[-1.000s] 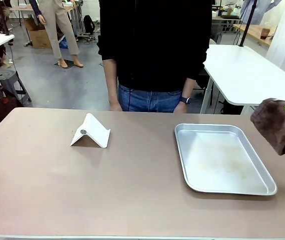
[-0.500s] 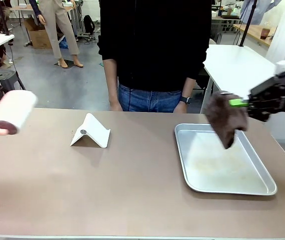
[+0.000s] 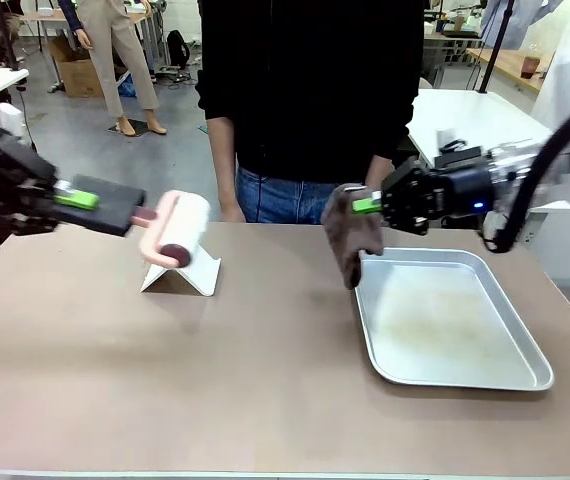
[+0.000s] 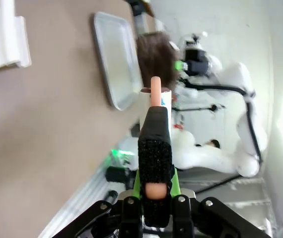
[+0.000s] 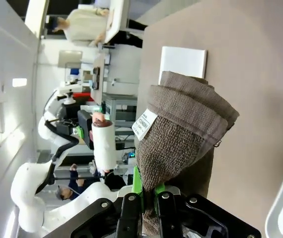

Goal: Clean the surface of the table.
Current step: Return the Lint Roller and towel to their original positions.

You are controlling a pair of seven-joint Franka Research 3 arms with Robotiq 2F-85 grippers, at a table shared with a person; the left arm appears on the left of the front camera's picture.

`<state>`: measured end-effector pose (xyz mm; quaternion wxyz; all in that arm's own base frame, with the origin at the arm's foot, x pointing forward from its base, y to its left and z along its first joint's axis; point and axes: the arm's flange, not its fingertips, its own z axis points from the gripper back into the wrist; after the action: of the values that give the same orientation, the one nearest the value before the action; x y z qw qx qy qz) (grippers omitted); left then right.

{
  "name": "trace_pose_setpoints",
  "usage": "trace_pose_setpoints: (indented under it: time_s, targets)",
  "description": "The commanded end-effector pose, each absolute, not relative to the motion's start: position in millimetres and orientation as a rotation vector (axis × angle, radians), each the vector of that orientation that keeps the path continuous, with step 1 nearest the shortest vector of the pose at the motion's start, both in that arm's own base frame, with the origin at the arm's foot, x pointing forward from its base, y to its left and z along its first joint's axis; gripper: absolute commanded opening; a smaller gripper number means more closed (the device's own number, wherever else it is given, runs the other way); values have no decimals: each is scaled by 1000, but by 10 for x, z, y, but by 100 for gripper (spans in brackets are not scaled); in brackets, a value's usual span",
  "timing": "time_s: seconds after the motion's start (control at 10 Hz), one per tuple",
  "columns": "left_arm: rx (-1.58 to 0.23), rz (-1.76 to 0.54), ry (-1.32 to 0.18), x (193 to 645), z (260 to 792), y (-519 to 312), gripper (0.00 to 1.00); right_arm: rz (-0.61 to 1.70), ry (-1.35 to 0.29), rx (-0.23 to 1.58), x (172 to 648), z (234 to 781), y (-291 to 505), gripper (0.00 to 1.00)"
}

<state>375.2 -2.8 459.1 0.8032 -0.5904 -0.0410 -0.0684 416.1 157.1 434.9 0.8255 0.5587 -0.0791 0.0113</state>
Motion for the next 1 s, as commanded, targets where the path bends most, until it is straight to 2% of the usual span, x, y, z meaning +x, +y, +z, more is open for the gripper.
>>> trace_pose_setpoints:
  time_s: [0.0,0.1,0.4,0.5,0.6,0.7,0.9]
  targets:
    - [-1166,-126,-155,3930,4574,-283,22,47,-202,1207,4439,4091,1848,10]
    - [-1141,-127,-160,4048,4533,-404,22,40,-254,1199,4484,3926,1985,10]
    - [-1050,-76,-207,4281,4308,-487,22,53,-195,1165,4469,3565,2116,10]
    - [-1060,-45,-223,4324,4302,-450,22,30,-191,1168,4471,3539,2056,10]
    - [-1142,-55,-204,4317,4330,-340,22,-16,-190,1172,4459,3585,1918,10]
    - [-1029,-77,-199,4276,4249,-452,22,48,-161,1151,4433,3502,2074,10]
    - [-1029,-77,-199,4276,4249,-452,22,48,-161,1151,4433,3502,2074,10]
